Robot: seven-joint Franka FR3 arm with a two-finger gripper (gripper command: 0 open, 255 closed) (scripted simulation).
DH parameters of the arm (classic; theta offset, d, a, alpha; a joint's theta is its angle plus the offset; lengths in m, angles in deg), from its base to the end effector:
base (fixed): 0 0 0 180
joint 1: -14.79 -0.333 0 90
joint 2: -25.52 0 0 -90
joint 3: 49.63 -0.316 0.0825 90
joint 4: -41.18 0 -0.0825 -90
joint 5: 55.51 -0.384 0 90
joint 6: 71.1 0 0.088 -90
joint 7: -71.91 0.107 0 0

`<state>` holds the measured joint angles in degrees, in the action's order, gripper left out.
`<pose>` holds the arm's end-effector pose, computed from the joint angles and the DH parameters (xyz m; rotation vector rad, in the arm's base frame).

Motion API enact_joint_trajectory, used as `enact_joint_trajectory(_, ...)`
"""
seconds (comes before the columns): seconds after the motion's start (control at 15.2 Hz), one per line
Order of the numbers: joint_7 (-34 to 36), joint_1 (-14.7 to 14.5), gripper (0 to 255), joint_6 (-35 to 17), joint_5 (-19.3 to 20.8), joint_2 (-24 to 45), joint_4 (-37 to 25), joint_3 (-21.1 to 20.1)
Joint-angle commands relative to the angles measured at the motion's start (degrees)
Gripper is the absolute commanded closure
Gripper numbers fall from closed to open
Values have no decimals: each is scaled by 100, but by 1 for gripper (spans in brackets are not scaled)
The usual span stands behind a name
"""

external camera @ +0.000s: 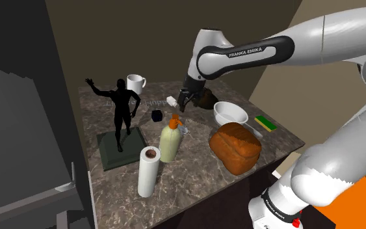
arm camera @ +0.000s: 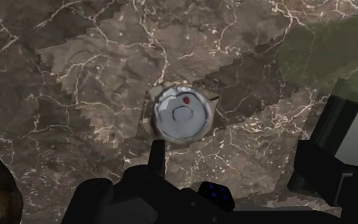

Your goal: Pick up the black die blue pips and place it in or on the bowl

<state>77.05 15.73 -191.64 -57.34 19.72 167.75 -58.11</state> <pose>0.5052 0.0694 0.4222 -3.1294 -0.0388 0.0099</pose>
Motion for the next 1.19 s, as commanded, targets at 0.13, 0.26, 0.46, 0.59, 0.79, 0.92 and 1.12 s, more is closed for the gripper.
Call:
enact_joint_trajectory(0.13, 278, -33, 0, -292, 198, 917, -634, -63)
enact_joint_trajectory(0.26, 407, -63, 0, -400, 306, 1370, -978, -68)
enact_joint_trajectory(0.46, 585, -131, 0, -503, 465, 2051, -1554, -48)
enact_joint_trajectory(0.59, 690, -187, 0, -533, 561, 2509, -1982, -22)
enact_joint_trajectory(0.79, 824, -281, 0, -518, 685, 3208, -2696, 31)
enact_joint_trajectory(0.92, 894, -348, 0, -466, 751, 3687, -3229, 73)
enact_joint_trajectory(1.12, 905, -359, 0, -577, 766, 3795, -3226, 87)
